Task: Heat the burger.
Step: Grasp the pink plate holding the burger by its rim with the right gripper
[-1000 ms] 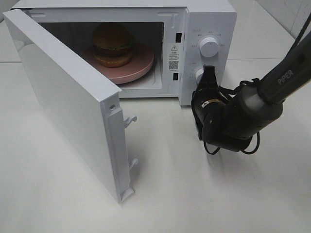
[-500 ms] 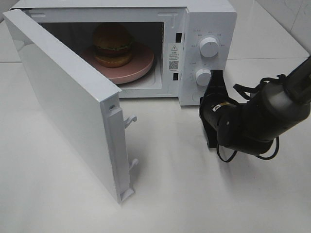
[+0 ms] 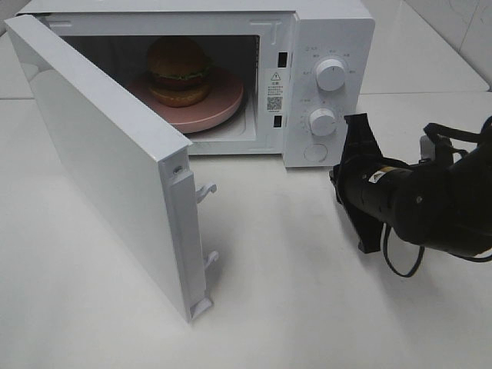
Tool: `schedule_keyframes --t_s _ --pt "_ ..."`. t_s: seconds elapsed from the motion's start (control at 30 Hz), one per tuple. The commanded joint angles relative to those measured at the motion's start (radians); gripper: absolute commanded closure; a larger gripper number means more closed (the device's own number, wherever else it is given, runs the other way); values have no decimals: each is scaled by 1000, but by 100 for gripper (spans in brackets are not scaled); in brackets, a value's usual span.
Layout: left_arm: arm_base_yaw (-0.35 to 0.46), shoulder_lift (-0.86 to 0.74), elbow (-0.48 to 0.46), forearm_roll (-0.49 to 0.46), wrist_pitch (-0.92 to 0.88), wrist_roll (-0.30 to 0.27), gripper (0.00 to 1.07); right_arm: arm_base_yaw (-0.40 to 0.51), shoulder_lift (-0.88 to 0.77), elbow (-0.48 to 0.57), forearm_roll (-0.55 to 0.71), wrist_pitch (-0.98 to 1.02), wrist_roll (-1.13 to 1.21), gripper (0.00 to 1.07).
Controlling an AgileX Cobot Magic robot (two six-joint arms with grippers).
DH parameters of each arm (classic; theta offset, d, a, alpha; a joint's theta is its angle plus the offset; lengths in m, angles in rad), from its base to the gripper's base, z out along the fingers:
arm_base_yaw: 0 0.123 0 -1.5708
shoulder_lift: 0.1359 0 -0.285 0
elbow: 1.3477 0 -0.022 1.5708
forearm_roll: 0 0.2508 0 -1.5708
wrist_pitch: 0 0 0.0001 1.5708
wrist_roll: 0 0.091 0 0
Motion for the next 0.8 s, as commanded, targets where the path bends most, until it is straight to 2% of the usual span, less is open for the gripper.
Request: schedule_keyframes --t_s 0.03,0.3,0.37,0.47,0.53,0.73,0.8 --pt "3 -4 3 -7 1 1 7 -4 -50 11 -13 96 -92 106" --pt "3 -4 3 -7 1 1 7 -7 -142 10 -13 259 -321 104" --pt "3 -4 3 -7 1 1 7 -7 -183 10 -13 306 -459 103" --pt "3 -4 3 -7 1 1 7 -7 -194 10 -13 325 -499 103" --pt "3 -4 3 -7 1 1 7 -7 -231 10 -13 400 -647 102" --pt "3 -4 3 -7 1 1 7 -7 -262 9 -13 443 -803 102" --pt "3 -4 3 -7 1 1 7 -7 -295 9 -14 497 -945 102"
